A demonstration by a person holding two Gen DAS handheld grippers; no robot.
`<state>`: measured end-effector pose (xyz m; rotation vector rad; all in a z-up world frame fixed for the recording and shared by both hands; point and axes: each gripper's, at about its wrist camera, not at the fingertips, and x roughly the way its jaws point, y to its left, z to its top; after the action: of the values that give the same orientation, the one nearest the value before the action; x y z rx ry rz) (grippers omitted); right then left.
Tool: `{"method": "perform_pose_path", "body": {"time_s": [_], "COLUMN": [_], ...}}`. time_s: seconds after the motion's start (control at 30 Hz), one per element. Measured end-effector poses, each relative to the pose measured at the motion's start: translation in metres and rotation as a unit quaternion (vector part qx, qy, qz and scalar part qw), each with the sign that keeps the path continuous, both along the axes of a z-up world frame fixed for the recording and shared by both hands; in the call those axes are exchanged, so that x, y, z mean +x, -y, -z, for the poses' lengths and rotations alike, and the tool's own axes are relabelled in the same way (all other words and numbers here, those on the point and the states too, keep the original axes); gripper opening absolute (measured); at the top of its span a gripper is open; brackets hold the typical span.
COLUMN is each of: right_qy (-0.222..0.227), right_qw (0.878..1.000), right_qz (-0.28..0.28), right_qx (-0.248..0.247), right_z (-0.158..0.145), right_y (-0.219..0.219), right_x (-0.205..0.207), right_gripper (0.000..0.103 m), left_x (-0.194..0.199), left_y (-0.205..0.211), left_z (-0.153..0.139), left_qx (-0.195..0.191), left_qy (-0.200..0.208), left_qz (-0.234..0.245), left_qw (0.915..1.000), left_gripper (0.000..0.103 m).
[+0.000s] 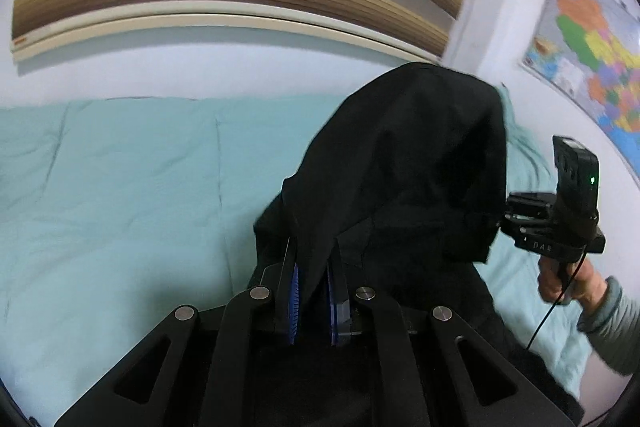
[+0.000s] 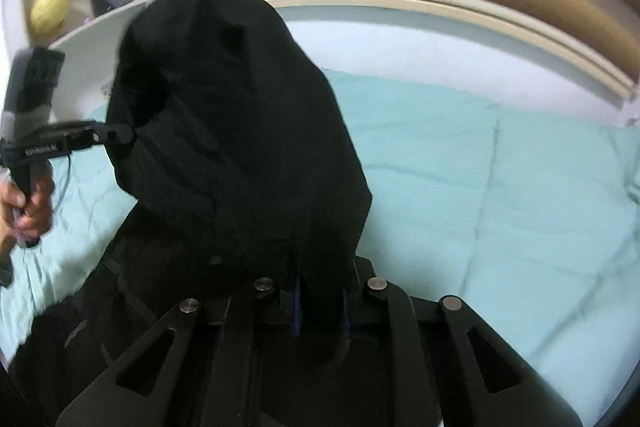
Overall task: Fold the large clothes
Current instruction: 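Lift the held hood with both tools and carry it over the jacket body, then lay the hood down onto the jacket body and open both tools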
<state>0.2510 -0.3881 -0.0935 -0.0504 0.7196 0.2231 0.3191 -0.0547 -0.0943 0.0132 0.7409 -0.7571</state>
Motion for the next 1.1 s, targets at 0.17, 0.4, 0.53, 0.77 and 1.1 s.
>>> {"method": "perform_pose_path", "body": {"time_s": [0.17,0.4,0.53,0.77,1.1], "right_qy": [-0.042,-0.154,-0.155,-0.098,-0.099], "right_qw": [0.999,0.987,0.986,0.992,0.993], "right_qz": [0.014,0.044,0.059,0.069,0.025], "right_qx": [-0.028,-0.02,-0.008,0.033,0.054], "right_z": [0.017,0.06,0.041,-0.024,-0.029], "right_y": [-0.009,0.003,0.015,0.004,-0.063], "right_x": [-0.084,-0.147,-0.163,-0.132,-0.069], "right_gripper": [0.018,0.02,0.025,0.034,0.041], "left_x": [-0.086,-0.149,-0.142,-0.095,-0.072], "left_y": [-0.024,-0.052,-0.057,-0.014,0.045], "left_z": [0.033,0.086,0.058,-0.013,0.005], "left_qx": [0.043,0.081,0.063,0.016,0.039], "left_qy": [-0.062,-0.154,-0.132,-0.068,-0.093], "left_qz": [0.007,-0.027,-0.043,-0.031,0.028], "left_qw": [0.9971,0.9844,0.9884,0.9971,0.9945], "left_gripper": [0.015,0.015,0.015,0.016,0.017]}}
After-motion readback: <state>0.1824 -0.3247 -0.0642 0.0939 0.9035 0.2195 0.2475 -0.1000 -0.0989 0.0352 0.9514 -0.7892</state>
